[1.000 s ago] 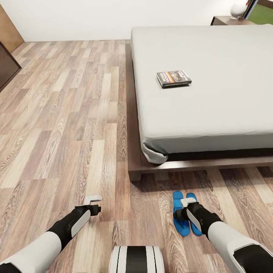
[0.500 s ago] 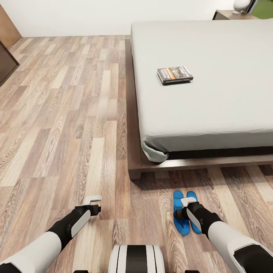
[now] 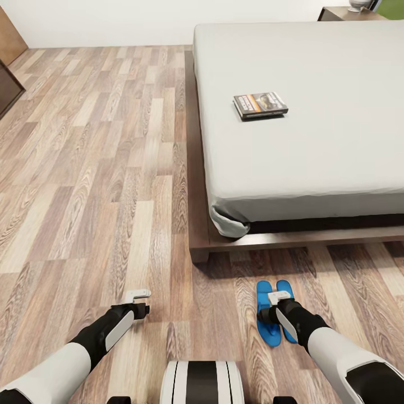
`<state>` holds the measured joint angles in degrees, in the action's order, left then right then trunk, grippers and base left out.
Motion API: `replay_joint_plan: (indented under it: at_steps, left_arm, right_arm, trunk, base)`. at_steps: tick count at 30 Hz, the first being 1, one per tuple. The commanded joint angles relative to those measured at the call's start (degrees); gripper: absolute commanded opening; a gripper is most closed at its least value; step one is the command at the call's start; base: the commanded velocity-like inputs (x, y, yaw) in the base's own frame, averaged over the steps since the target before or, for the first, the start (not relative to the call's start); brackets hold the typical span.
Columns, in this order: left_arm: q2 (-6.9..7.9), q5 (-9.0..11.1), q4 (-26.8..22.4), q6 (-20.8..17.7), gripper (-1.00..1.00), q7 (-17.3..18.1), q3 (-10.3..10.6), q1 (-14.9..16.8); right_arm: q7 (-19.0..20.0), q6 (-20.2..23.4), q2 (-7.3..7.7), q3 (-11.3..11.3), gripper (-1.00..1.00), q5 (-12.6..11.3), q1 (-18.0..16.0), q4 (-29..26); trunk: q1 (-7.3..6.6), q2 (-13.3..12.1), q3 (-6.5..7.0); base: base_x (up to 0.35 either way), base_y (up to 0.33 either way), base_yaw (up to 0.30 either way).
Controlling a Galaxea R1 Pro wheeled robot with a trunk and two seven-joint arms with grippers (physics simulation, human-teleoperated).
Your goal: In the bedroom, move the book from the bed onto either nightstand, and place the two sandals side by side next to the bed.
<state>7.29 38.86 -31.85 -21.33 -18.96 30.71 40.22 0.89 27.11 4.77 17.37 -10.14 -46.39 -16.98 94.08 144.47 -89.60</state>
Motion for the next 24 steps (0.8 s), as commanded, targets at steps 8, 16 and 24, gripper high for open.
replay_joint_plan:
  at_steps: [8,16,24]
  left_arm:
    - [0.09,0.6,-0.1,-0.1,1.00,-0.6,0.4,0.0]
    - [0.12,0.6,-0.1,0.0,1.00,-0.6,0.4,0.0]
    - [0.09,0.6,-0.1,0.0,1.00,-0.6,0.5,0.0]
  right_arm:
    - [-3.1,-0.9,0.07,0.4,-1.00,-0.6,0.0,-0.3]
    - [-3.5,-1.5,0.07,0.4,-1.00,-0.6,0.0,-0.3]
    - [-3.5,-1.5,0.07,0.4,-1.00,-0.6,0.0,-0.3]
  trunk:
    - [-0.01,0.0,-0.03]
    - [-0.01,0.0,-0.03]
    - [-0.01,0.0,-0.03]
  base:
    - [0.000,0.000,0.000]
    - [0.000,0.000,0.000]
    - [0.000,0.000,0.000]
